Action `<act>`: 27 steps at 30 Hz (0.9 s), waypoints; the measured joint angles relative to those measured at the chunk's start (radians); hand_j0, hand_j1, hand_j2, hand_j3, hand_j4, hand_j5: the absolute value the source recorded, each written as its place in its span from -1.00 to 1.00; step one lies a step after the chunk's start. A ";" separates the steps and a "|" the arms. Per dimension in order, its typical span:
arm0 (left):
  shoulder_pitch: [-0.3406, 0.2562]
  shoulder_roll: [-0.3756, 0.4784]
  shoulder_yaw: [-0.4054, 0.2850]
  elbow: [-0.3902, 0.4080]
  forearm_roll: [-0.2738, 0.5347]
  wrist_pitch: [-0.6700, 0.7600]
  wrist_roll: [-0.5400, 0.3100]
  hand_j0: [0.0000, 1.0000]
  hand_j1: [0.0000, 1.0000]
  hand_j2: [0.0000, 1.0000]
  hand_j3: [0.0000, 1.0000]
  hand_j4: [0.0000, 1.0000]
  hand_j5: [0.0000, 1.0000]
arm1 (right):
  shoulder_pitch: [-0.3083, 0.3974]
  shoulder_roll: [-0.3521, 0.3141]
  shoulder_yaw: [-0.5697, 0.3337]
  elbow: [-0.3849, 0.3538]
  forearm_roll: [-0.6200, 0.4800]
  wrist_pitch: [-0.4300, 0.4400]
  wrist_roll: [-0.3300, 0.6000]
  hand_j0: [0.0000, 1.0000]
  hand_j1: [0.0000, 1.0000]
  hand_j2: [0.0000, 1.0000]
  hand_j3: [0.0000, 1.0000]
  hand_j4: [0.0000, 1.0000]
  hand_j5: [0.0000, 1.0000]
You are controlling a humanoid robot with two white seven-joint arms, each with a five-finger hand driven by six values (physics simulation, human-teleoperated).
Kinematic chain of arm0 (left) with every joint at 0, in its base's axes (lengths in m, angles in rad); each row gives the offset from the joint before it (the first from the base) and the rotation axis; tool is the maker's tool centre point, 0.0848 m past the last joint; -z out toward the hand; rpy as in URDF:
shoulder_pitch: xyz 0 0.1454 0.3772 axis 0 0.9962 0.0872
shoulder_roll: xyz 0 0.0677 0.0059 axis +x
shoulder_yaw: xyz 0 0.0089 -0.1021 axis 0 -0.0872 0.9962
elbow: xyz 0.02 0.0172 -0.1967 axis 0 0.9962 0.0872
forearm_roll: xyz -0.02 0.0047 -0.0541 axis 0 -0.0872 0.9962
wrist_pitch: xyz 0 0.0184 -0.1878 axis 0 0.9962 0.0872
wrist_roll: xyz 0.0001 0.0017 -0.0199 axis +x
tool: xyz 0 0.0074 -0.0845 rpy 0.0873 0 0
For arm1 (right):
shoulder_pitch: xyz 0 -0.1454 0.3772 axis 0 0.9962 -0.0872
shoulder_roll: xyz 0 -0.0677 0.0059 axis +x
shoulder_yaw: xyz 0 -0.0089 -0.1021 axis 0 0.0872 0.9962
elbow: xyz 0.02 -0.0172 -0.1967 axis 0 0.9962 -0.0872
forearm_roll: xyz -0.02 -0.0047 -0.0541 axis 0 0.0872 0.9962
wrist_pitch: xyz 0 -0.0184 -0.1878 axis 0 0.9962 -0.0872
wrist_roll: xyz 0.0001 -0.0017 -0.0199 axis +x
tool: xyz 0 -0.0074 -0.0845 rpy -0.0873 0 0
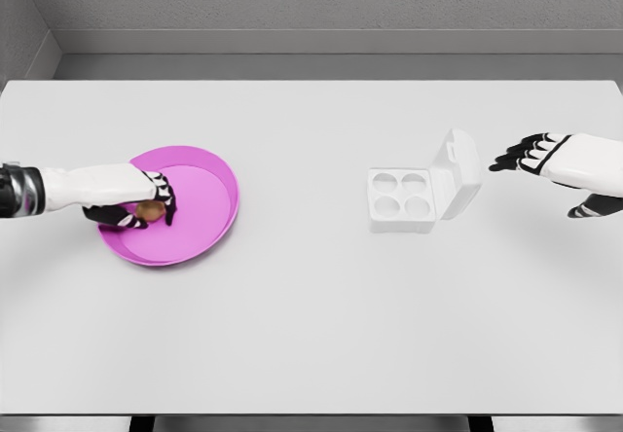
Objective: Pack egg into the box and close the box lid
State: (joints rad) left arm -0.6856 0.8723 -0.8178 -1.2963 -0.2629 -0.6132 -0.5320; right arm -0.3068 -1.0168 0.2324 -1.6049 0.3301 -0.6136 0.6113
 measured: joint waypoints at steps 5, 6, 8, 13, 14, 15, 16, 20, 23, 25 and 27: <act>-0.034 -0.002 -0.001 -0.084 0.003 0.000 0.002 -0.24 -0.24 -0.24 -0.24 -0.24 -0.24 | 0.002 -0.006 -0.007 0.001 -0.002 0.000 0.000 1.00 1.00 1.00 1.00 1.00 1.00; -0.035 -0.009 -0.001 -0.098 0.004 0.000 0.003 -0.24 -0.24 -0.24 -0.24 -0.24 -0.24 | 0.002 -0.007 -0.010 0.001 -0.002 0.000 0.000 1.00 1.00 1.00 1.00 1.00 1.00; -0.055 -0.034 -0.003 -0.120 0.005 0.000 0.003 -0.24 -0.24 -0.24 -0.24 -0.24 -0.24 | 0.005 -0.012 -0.015 0.002 -0.003 0.000 0.000 1.00 1.00 1.00 1.00 1.00 1.00; -0.077 -0.097 -0.010 -0.146 0.005 -0.001 0.002 -0.24 -0.24 -0.24 -0.24 -0.24 -0.24 | 0.005 -0.020 -0.031 0.003 -0.004 0.000 0.000 1.00 1.00 1.00 1.00 1.00 1.00; -0.078 -0.107 -0.010 -0.148 0.005 -0.001 0.002 -0.24 -0.24 -0.24 -0.24 -0.24 -0.24 | 0.005 -0.020 -0.032 0.004 -0.004 0.000 0.000 1.00 1.00 1.00 1.00 1.00 1.00; -0.087 -0.118 -0.011 -0.149 0.004 -0.001 0.002 -0.24 -0.24 -0.24 -0.24 -0.24 -0.24 | 0.003 -0.020 -0.034 0.005 -0.004 0.000 0.000 1.00 1.00 1.00 1.00 1.00 1.00; -0.106 -0.129 -0.014 -0.150 0.003 -0.001 0.002 -0.24 -0.24 -0.24 -0.24 -0.24 -0.24 | 0.003 -0.020 -0.035 0.005 -0.004 0.000 0.000 1.00 1.00 1.00 1.00 1.00 1.00; -0.146 -0.189 -0.049 -0.152 0.003 -0.001 0.002 -0.24 -0.24 -0.24 -0.24 -0.24 -0.24 | 0.002 -0.018 -0.040 0.006 -0.004 0.000 0.000 1.00 1.00 1.00 1.00 1.00 1.00; -0.169 -0.229 -0.071 -0.150 -0.002 -0.002 0.001 -0.24 -0.24 -0.24 -0.24 -0.24 -0.24 | 0.001 -0.018 -0.049 0.007 -0.004 0.000 0.000 1.00 1.00 1.00 1.00 1.00 1.00; -0.176 -0.255 -0.091 -0.148 0.001 -0.002 -0.002 -0.24 -0.24 -0.24 -0.24 -0.24 -0.24 | 0.002 -0.019 -0.056 0.008 -0.004 0.000 0.000 1.00 1.00 1.00 1.00 1.00 1.00; -0.186 -0.285 -0.101 -0.146 0.002 -0.002 -0.003 -0.24 -0.24 -0.24 -0.24 -0.24 -0.24 | 0.002 -0.019 -0.060 0.008 -0.004 0.000 0.000 1.00 1.00 1.00 1.00 1.00 1.00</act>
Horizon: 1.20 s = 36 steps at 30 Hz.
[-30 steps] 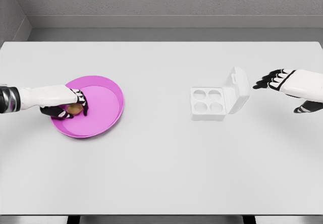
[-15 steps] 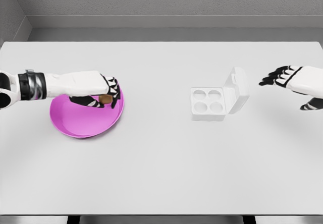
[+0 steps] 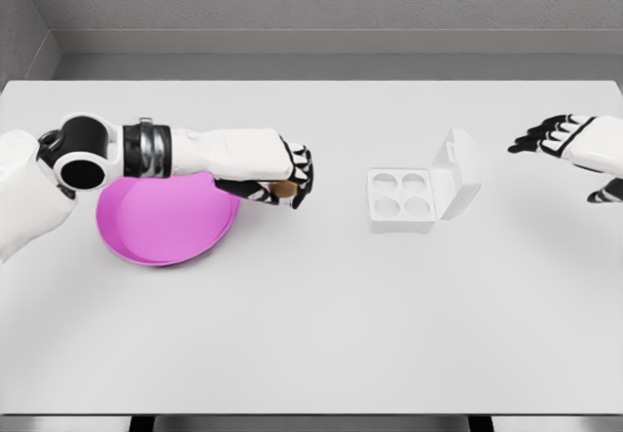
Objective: Pack egg into the box and close the box lid
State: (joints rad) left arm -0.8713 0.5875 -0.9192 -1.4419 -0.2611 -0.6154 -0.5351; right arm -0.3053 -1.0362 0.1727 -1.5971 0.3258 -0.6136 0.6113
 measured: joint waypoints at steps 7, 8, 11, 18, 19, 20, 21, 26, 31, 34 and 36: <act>-0.055 -0.108 -0.037 0.029 -0.013 0.000 0.000 -0.24 -0.24 -0.24 -0.24 -0.24 -0.24 | 0.000 -0.001 -0.003 -0.001 0.000 0.000 0.000 1.00 1.00 1.00 1.00 1.00 1.00; -0.063 -0.127 -0.039 0.049 -0.020 0.000 0.000 -0.24 -0.24 -0.24 -0.24 -0.24 -0.24 | 0.002 -0.001 -0.004 -0.001 0.000 0.000 0.000 1.00 1.00 1.00 1.00 1.00 1.00; -0.094 -0.185 -0.042 0.124 -0.039 0.000 0.000 -0.30 -0.30 -0.30 -0.30 -0.30 -0.30 | 0.002 -0.001 -0.004 -0.001 0.000 0.000 0.000 1.00 1.00 1.00 1.00 1.00 1.00; -0.117 -0.320 -0.044 0.208 -0.085 0.000 -0.002 -0.30 -0.30 -0.30 -0.30 -0.30 -0.30 | 0.003 -0.002 -0.002 0.001 0.000 0.000 0.000 1.00 1.00 1.00 1.00 1.00 1.00; -0.118 -0.336 -0.045 0.218 -0.089 0.000 -0.004 -0.30 -0.30 -0.30 -0.30 -0.30 -0.30 | 0.003 -0.002 -0.002 0.001 0.000 0.000 0.000 1.00 1.00 1.00 1.00 1.00 1.00; -0.118 -0.350 -0.045 0.229 -0.091 0.000 -0.006 -0.30 -0.30 -0.30 -0.30 -0.30 -0.30 | 0.005 -0.002 -0.001 0.002 0.000 0.000 0.000 1.00 1.00 1.00 1.00 1.00 1.00; -0.118 -0.365 -0.045 0.244 -0.094 0.000 -0.007 -0.30 -0.30 -0.30 -0.30 -0.30 -0.30 | 0.005 -0.002 0.000 0.002 0.000 0.000 0.000 1.00 1.00 1.00 1.00 1.00 1.00; -0.114 -0.426 -0.044 0.341 -0.114 0.001 -0.011 -0.30 -0.30 -0.30 -0.30 -0.30 -0.30 | 0.012 -0.003 0.002 0.004 0.001 0.000 0.000 1.00 1.00 1.00 1.00 1.00 1.00; -0.114 -0.462 -0.043 0.443 -0.119 0.001 -0.012 -0.29 -0.29 -0.29 -0.29 -0.29 -0.29 | 0.012 -0.003 0.005 0.005 0.002 0.000 0.000 1.00 1.00 1.00 1.00 1.00 1.00; -0.114 -0.466 -0.043 0.460 -0.120 0.001 -0.012 -0.25 -0.25 -0.25 -0.25 -0.25 -0.25 | 0.014 -0.003 0.006 0.005 0.003 0.000 0.000 1.00 1.00 1.00 1.00 1.00 1.00; -0.112 -0.466 -0.043 0.465 -0.119 0.001 -0.012 -0.22 -0.22 -0.22 -0.22 -0.22 -0.22 | 0.014 -0.003 0.006 0.005 0.003 0.000 0.000 1.00 1.00 1.00 1.00 1.00 1.00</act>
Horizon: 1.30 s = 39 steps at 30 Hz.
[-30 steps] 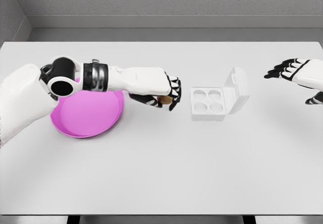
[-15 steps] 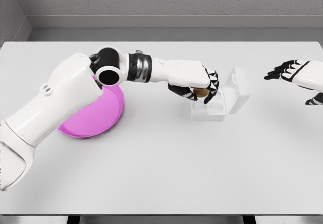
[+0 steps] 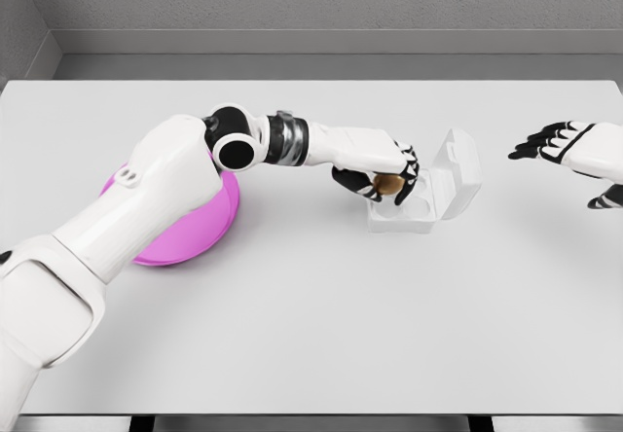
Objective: Pack egg into the box and close the box lid
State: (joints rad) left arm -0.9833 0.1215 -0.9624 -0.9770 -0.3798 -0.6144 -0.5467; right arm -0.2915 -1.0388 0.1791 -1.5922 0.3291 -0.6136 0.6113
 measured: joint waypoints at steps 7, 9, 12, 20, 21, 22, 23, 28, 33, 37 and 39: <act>0.000 -0.004 -0.001 0.005 0.003 0.000 -0.001 0.10 0.10 0.10 0.10 0.10 0.10 | 0.006 0.001 0.006 0.001 0.002 0.000 0.000 1.00 1.00 1.00 1.00 1.00 1.00; 0.002 -0.005 -0.001 0.005 0.004 0.000 -0.002 0.23 0.23 0.23 0.23 0.23 0.23 | 0.006 0.001 0.008 0.001 0.002 0.000 0.000 1.00 1.00 1.00 1.00 1.00 1.00; 0.002 -0.005 -0.002 0.004 0.009 0.000 -0.002 0.36 0.36 0.36 0.36 0.36 0.36 | 0.006 0.001 0.010 0.001 0.003 0.000 0.000 1.00 1.00 1.00 1.00 1.00 1.00; 0.002 -0.005 -0.002 0.005 0.013 0.001 -0.003 0.56 0.56 0.56 0.56 0.56 0.56 | 0.008 0.002 0.047 0.012 0.009 0.000 0.000 1.00 1.00 1.00 1.00 1.00 1.00; 0.002 -0.005 -0.003 0.005 0.015 0.001 -0.004 0.59 0.59 0.59 0.59 0.59 0.59 | 0.008 0.002 0.051 0.013 0.009 0.000 0.000 1.00 1.00 1.00 1.00 1.00 1.00; 0.002 -0.006 -0.003 0.005 0.016 0.001 -0.004 0.63 0.63 0.63 0.63 0.63 0.63 | 0.008 0.002 0.056 0.016 0.010 0.000 0.000 1.00 1.00 1.00 1.00 1.00 1.00; 0.002 -0.006 -0.003 0.005 0.017 0.001 -0.005 0.70 0.70 0.70 0.70 0.70 0.70 | 0.006 0.003 0.063 0.019 0.013 0.000 0.000 1.00 1.00 1.00 1.00 1.00 1.00; 0.002 -0.007 -0.003 0.004 0.022 0.002 -0.005 0.84 0.84 0.84 0.84 0.84 0.84 | 0.005 0.011 0.079 0.028 0.030 0.000 0.000 1.00 1.00 1.00 1.00 1.00 1.00; 0.002 -0.008 -0.009 0.002 0.031 0.004 -0.007 1.00 1.00 1.00 1.00 1.00 1.00 | 0.002 0.014 0.081 0.033 0.033 0.000 0.000 1.00 1.00 1.00 1.00 1.00 1.00; 0.002 -0.007 -0.012 0.000 0.031 0.004 -0.005 1.00 1.00 1.00 1.00 1.00 1.00 | 0.003 0.015 0.082 0.034 0.033 0.000 0.000 1.00 1.00 1.00 1.00 1.00 1.00; 0.002 -0.006 -0.012 0.000 0.022 0.003 0.000 1.00 1.00 1.00 1.00 1.00 1.00 | 0.003 0.015 0.082 0.034 0.033 0.000 0.000 1.00 1.00 1.00 1.00 1.00 1.00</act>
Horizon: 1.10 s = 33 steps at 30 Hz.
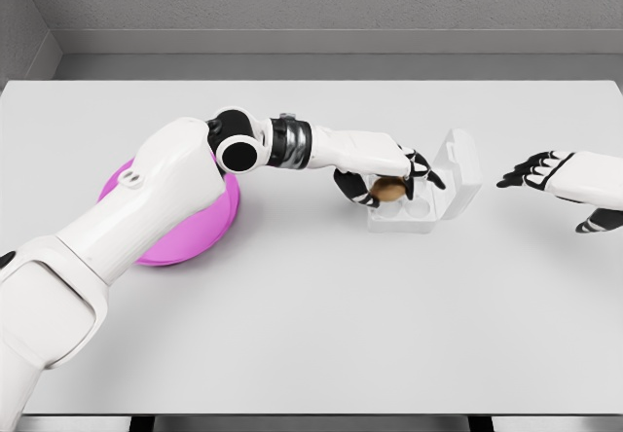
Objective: Pack egg into the box and close the box lid
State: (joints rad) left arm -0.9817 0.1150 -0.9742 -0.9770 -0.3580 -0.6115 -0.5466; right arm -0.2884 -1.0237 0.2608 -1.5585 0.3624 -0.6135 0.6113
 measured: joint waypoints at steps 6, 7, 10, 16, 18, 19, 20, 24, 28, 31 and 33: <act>0.000 0.000 0.001 -0.002 -0.013 -0.002 0.009 1.00 1.00 1.00 1.00 1.00 1.00 | 0.000 -0.001 0.000 0.000 0.000 0.000 0.000 1.00 1.00 1.00 1.00 1.00 1.00; -0.002 0.000 0.001 -0.003 -0.013 -0.002 0.009 1.00 1.00 1.00 1.00 1.00 1.00 | 0.000 -0.001 0.000 0.000 0.000 0.000 0.000 1.00 1.00 1.00 1.00 1.00 1.00; -0.002 0.000 0.001 -0.004 -0.014 -0.002 0.010 1.00 1.00 1.00 1.00 1.00 1.00 | 0.000 -0.001 0.000 0.000 0.000 0.000 0.000 1.00 1.00 1.00 1.00 1.00 1.00; -0.018 0.021 0.002 -0.005 0.016 -0.002 0.011 1.00 1.00 1.00 1.00 1.00 1.00 | -0.002 0.010 0.000 -0.001 0.000 0.000 0.000 1.00 1.00 1.00 1.00 1.00 1.00; -0.020 0.033 0.002 -0.006 0.031 -0.002 0.011 1.00 1.00 1.00 1.00 1.00 1.00 | -0.003 0.020 0.001 -0.002 0.000 0.000 0.000 1.00 1.00 1.00 1.00 1.00 1.00; -0.025 0.039 0.002 -0.006 0.040 -0.002 0.011 1.00 1.00 1.00 1.00 1.00 1.00 | -0.005 0.025 0.003 -0.003 0.000 0.000 0.000 1.00 1.00 1.00 1.00 1.00 1.00; -0.025 0.047 0.002 -0.006 0.049 -0.002 0.011 1.00 1.00 1.00 1.00 1.00 1.00 | -0.005 0.030 0.006 -0.004 0.001 0.000 0.000 1.00 1.00 1.00 1.00 1.00 1.00; -0.025 0.120 0.002 -0.034 0.114 -0.002 0.011 1.00 1.00 1.00 1.00 1.00 1.00 | -0.009 0.042 0.012 -0.007 0.002 0.000 0.000 1.00 1.00 1.00 1.00 1.00 1.00; -0.025 0.228 0.010 -0.063 0.202 -0.002 0.012 1.00 1.00 1.00 1.00 1.00 1.00 | -0.009 0.050 0.013 -0.013 0.001 0.000 0.000 1.00 1.00 1.00 1.00 1.00 1.00; -0.021 0.303 0.015 -0.069 0.274 -0.002 0.012 1.00 1.00 1.00 1.00 1.00 1.00 | -0.005 0.051 0.014 -0.034 0.000 0.000 0.000 1.00 1.00 1.00 1.00 1.00 1.00; -0.017 0.346 0.022 -0.070 0.307 -0.002 0.012 1.00 1.00 1.00 1.00 1.00 1.00 | -0.003 0.051 0.014 -0.059 -0.001 0.000 0.000 1.00 1.00 1.00 1.00 1.00 1.00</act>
State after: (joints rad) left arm -0.9986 0.4614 -0.9521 -1.0468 -0.0508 -0.6134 -0.5344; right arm -0.2915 -0.9727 0.2745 -1.6173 0.3614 -0.6136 0.6113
